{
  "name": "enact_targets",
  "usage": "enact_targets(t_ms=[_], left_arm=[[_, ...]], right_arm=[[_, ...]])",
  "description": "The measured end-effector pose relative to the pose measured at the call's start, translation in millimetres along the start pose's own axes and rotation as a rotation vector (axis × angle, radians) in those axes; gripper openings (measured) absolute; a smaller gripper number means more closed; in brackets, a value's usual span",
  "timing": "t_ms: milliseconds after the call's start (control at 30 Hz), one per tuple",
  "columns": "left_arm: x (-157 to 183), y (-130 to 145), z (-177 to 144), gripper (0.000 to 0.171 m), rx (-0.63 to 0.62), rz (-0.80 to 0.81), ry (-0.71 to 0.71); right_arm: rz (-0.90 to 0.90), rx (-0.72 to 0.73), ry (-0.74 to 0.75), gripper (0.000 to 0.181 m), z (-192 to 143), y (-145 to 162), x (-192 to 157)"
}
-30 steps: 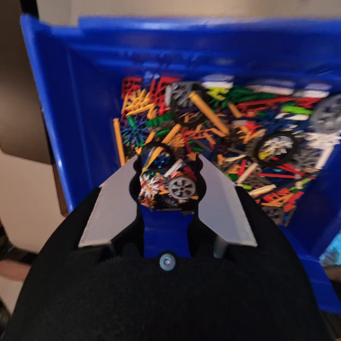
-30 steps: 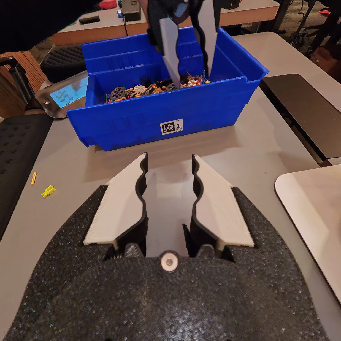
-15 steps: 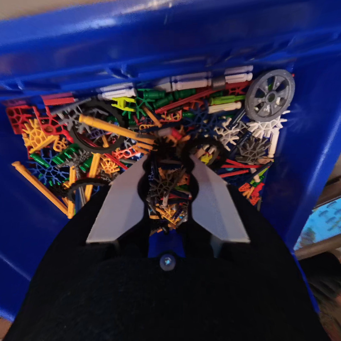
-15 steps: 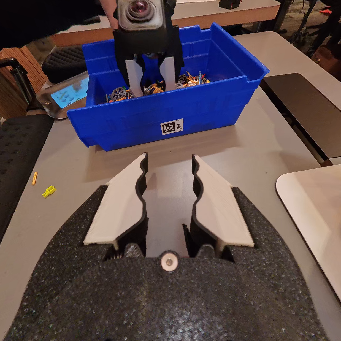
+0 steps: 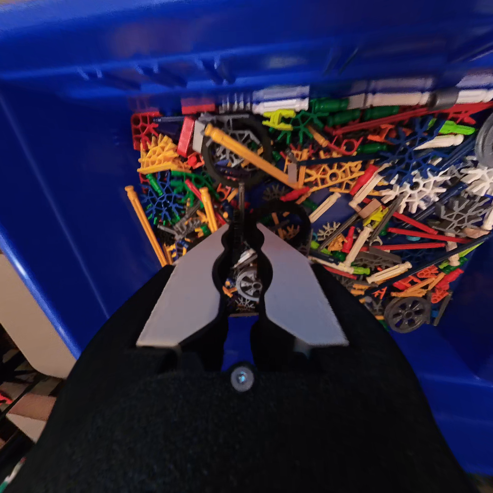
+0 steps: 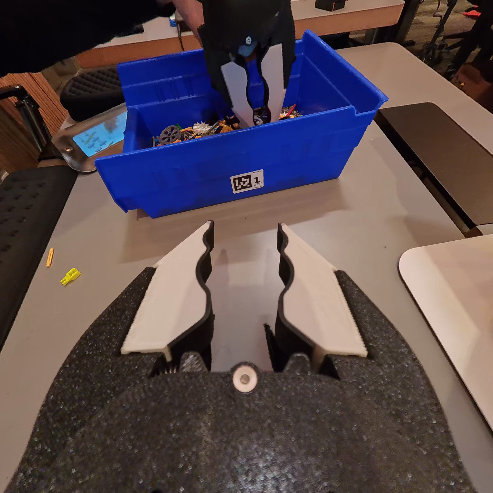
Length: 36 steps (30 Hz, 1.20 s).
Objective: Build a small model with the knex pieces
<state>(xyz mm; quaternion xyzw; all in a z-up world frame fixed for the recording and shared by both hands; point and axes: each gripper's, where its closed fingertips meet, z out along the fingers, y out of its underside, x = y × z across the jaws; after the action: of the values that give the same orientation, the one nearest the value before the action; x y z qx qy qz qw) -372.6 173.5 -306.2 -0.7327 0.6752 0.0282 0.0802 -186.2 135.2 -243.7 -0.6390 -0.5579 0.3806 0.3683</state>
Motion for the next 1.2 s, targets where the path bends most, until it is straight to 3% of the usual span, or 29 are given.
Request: enact_targets(t_ms=[133, 233, 367, 533, 800, 967, 1033, 1133, 1200], left_arm=[[-8, 24, -1, 0.011, -0.096, -0.022, -0.022], [-10, 27, -4, 0.012, -0.089, -0.042, -0.031], [-9, 23, -14, 0.027, -0.057, -0.065, -0.042], [17, -11, -21, 0.039, 0.084, -0.054, 0.05], [66, -75, -19, 0.037, 0.323, 0.056, 0.199], [65, -65, 3, 0.012, 0.235, 0.001, 0.216], [64, -48, 3, 0.0, 0.136, -0.007, 0.21], [44, -1, 10, 0.0, -0.136, 0.011, 0.07], [41, 14, 10, 0.0, -0.19, 0.006, 0.062]], right_arm=[[0.0, -0.003, -0.001, 0.047, 1, 1, 0], [-0.001, -0.004, -0.002, 0.047, 1, 1, 0], [0.001, -0.003, -0.001, 0.047, 0, 1, 0], [0.003, -0.003, -0.006, 0.047, 2, 1, -1], [0.002, -0.004, -0.007, 0.047, 2, 1, -1], [0.002, -0.005, -0.007, 0.047, 2, 2, -1], [0.004, -0.005, -0.006, 0.047, 1, 2, -1], [0.008, -0.004, -0.007, 0.047, 2, 3, 0], [0.007, -0.006, -0.009, 0.047, 2, 3, -1]])
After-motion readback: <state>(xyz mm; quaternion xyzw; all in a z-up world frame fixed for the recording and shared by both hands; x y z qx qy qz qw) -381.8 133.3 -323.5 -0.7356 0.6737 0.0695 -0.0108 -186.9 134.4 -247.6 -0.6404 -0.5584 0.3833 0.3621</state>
